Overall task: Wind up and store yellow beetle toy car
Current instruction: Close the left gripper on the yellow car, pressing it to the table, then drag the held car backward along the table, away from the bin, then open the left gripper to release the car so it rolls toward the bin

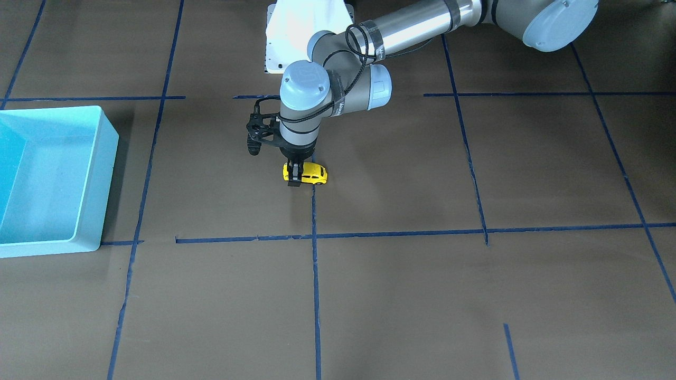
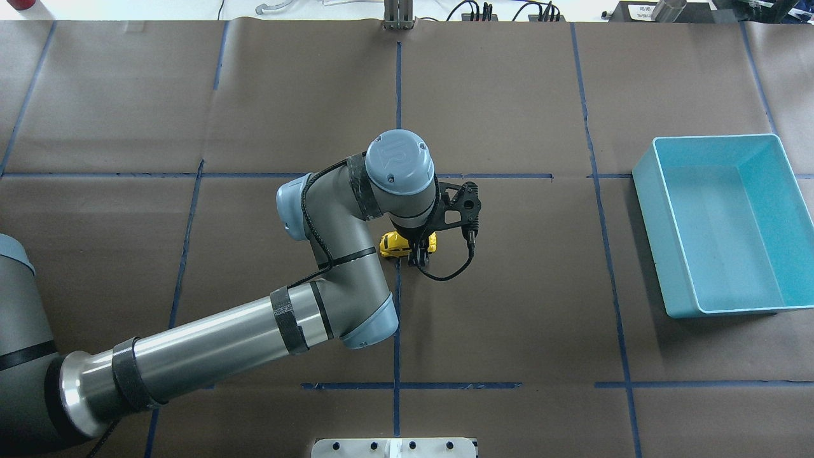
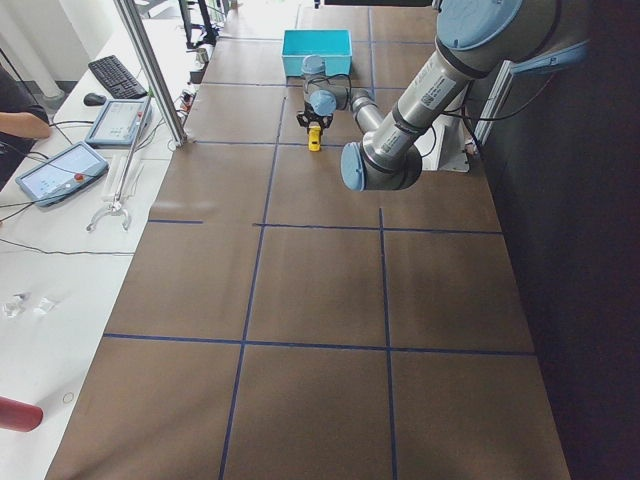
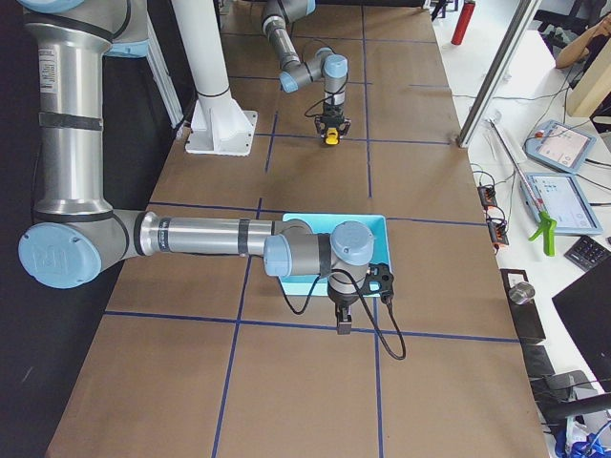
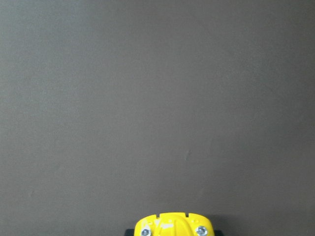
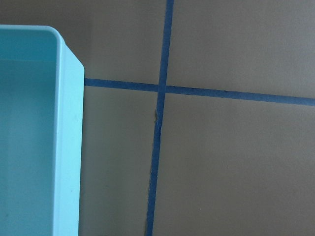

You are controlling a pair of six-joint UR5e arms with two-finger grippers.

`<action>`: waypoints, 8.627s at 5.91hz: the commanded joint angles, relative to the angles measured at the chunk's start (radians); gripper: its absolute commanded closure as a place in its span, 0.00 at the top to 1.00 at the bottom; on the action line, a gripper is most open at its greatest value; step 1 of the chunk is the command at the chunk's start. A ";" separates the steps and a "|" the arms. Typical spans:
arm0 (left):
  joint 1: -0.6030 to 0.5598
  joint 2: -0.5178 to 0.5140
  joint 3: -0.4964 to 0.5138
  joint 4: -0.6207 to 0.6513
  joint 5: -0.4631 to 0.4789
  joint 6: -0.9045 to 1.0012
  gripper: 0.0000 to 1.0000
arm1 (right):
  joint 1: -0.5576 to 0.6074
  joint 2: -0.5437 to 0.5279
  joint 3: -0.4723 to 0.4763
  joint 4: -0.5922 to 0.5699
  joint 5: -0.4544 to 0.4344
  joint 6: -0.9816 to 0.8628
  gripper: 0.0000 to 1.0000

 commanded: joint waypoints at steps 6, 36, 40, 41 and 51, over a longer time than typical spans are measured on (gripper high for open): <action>-0.015 0.058 -0.030 -0.023 -0.012 0.002 0.00 | 0.000 0.000 0.000 0.000 0.000 -0.001 1.00; -0.111 0.480 -0.313 -0.188 -0.199 0.055 0.00 | 0.000 0.000 0.000 0.000 0.002 -0.001 1.00; -0.111 0.481 -0.311 -0.194 -0.204 0.097 0.20 | 0.000 0.000 0.001 0.000 0.002 0.001 1.00; -0.108 0.481 -0.310 -0.194 -0.204 0.095 0.99 | 0.000 0.000 0.001 0.000 0.000 0.001 1.00; -0.099 0.480 -0.302 -0.181 -0.193 0.097 1.00 | 0.000 -0.002 0.001 0.000 0.000 0.000 1.00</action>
